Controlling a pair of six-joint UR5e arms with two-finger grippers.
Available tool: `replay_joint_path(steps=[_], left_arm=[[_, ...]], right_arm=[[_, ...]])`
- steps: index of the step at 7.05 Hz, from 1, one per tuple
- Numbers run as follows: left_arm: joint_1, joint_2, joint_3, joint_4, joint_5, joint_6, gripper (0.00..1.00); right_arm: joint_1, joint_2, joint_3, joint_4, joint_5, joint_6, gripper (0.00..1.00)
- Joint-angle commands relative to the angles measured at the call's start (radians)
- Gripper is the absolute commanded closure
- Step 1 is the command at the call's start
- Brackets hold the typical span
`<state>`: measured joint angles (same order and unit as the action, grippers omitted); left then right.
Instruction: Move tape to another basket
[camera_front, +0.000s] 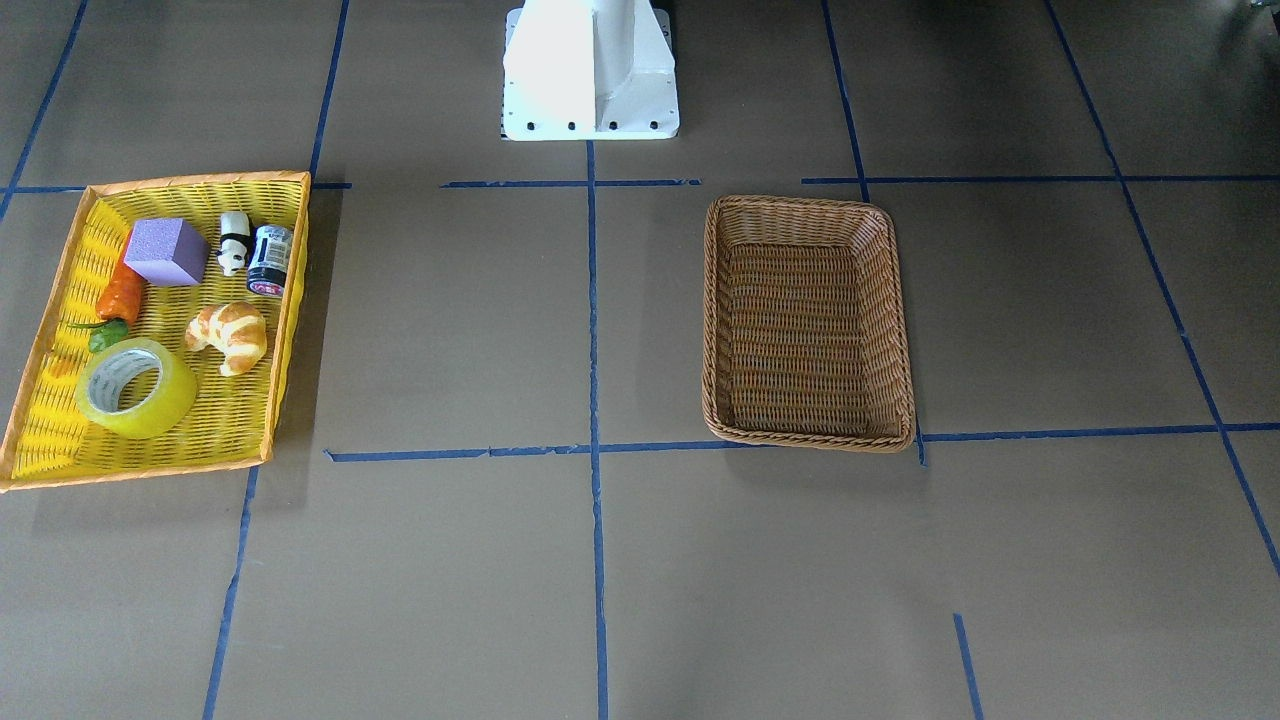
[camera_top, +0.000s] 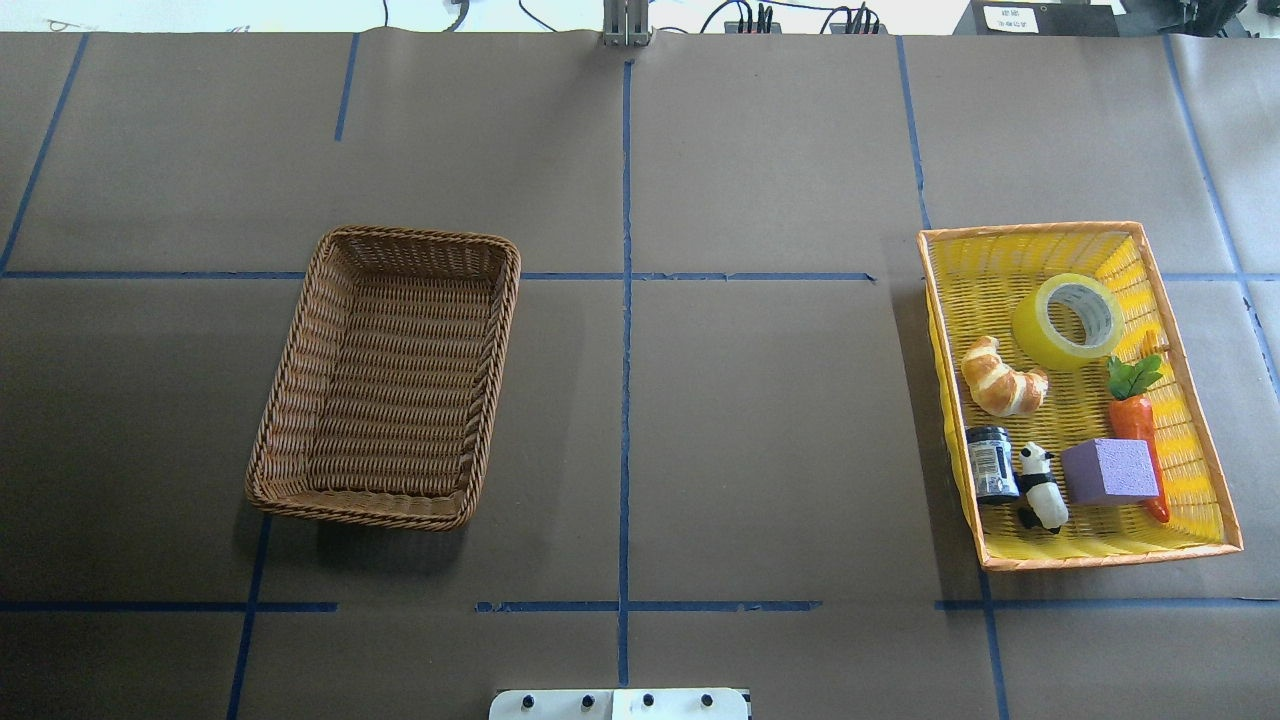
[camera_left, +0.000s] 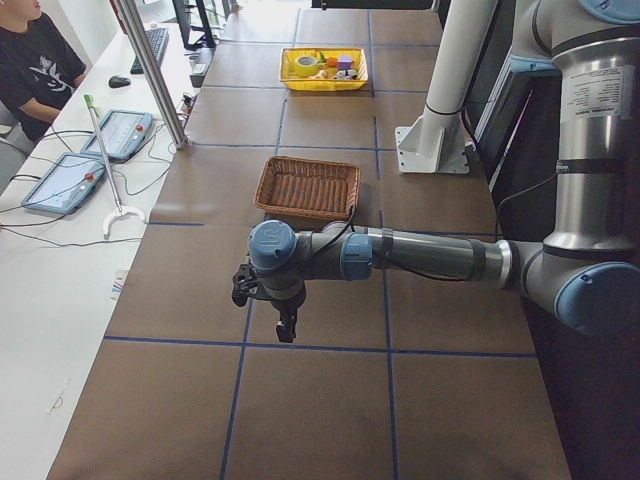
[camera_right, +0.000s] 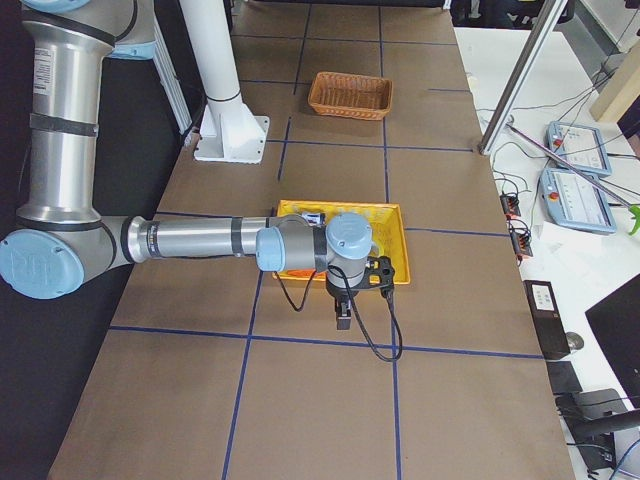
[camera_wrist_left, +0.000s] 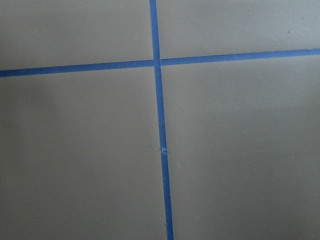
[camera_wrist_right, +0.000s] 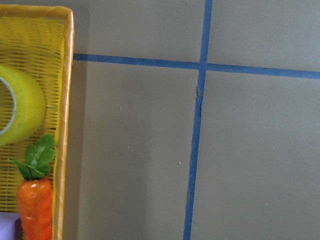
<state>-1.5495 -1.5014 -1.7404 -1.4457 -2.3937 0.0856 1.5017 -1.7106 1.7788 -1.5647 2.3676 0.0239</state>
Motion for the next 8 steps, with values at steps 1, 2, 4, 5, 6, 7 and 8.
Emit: replay_joint_path(steps=[1, 2, 4, 5, 6, 7, 8], left_arm=[[0.0, 0.001, -0.01, 0.001, 0.002, 0.0, 0.0], [0.0, 0.003, -0.01, -0.001, 0.002, 0.0, 0.0], [-0.001, 0.003, -0.008, 0.001, 0.002, 0.0, 0.0], [0.0, 0.003, -0.01, 0.001, 0.002, -0.007, 0.0], [0.0, 0.0, -0.016, -0.002, -0.007, -0.009, 0.0], [0.0, -0.003, -0.016, -0.002, -0.008, -0.009, 0.0], [0.0, -0.002, -0.021, -0.001, -0.016, -0.007, 0.0]], right_arm=[[-0.001, 0.009, -0.001, 0.0, 0.002, -0.002, 0.0], [-0.001, 0.012, 0.002, 0.0, 0.002, -0.002, 0.0], [-0.001, 0.014, 0.005, -0.002, 0.005, 0.008, 0.0], [-0.001, 0.012, 0.008, -0.002, 0.013, 0.01, 0.0], [-0.001, 0.011, 0.008, 0.0, 0.016, 0.008, 0.0], [-0.001, 0.005, 0.008, 0.002, 0.015, 0.005, 0.0], [-0.001, 0.005, 0.008, 0.0, 0.015, 0.004, 0.0]])
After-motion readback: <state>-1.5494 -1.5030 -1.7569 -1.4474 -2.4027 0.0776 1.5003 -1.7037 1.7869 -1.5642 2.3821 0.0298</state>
